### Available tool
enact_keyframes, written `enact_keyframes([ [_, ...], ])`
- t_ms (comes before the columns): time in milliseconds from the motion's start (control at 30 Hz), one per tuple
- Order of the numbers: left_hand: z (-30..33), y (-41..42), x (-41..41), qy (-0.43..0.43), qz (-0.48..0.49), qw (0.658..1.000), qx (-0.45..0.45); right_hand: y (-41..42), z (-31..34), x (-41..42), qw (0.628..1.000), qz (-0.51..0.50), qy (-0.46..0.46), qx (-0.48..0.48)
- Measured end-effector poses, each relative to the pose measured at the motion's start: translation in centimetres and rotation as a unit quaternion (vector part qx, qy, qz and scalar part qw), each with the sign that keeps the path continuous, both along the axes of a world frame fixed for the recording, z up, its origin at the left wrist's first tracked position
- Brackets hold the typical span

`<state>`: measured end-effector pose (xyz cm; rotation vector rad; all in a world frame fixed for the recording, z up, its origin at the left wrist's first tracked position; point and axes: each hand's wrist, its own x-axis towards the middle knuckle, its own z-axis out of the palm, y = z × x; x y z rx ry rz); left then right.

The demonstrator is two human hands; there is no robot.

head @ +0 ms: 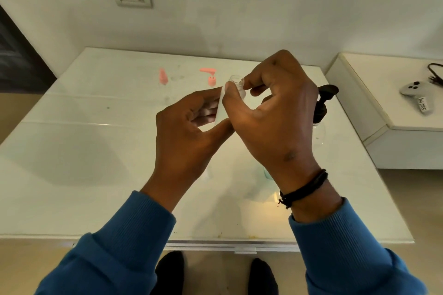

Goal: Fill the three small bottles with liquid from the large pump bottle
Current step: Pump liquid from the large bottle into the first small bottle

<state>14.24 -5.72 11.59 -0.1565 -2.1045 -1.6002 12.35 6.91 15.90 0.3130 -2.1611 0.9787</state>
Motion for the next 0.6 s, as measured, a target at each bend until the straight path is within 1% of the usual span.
enact_keyframes([
  [100,0.1,0.0,0.0,-0.001,0.006,1.000,0.000,-0.2,-0.3,-0.1,1.000,-0.002,0.003,0.002],
  [200,0.3,-0.1,-0.1,0.003,0.017,1.000,0.008,-0.4,-0.8,-0.1,1.000,0.005,0.028,-0.010],
  [333,0.4,-0.5,-0.1,0.001,0.030,0.999,0.010,-0.9,-2.9,0.4,0.989,0.048,0.043,-0.133],
  [400,0.3,-0.8,-0.1,0.001,0.039,0.999,0.003,-1.1,-5.1,0.4,0.984,0.048,0.009,-0.172],
  [433,0.2,-0.8,-0.1,0.001,0.046,0.999,0.001,-1.2,-6.3,0.2,0.984,0.043,-0.021,-0.170],
  [467,0.2,-0.9,-0.2,0.000,0.052,0.999,0.001,-1.2,-7.5,0.0,0.987,0.036,-0.054,-0.147],
  [533,0.0,-0.9,-0.3,-0.001,0.058,0.998,0.003,-0.8,-9.4,-0.6,0.989,0.036,-0.133,-0.051],
  [600,-0.1,-0.9,-0.4,-0.005,0.055,0.998,0.008,-0.6,-10.5,-0.8,0.968,0.076,-0.231,0.062],
])
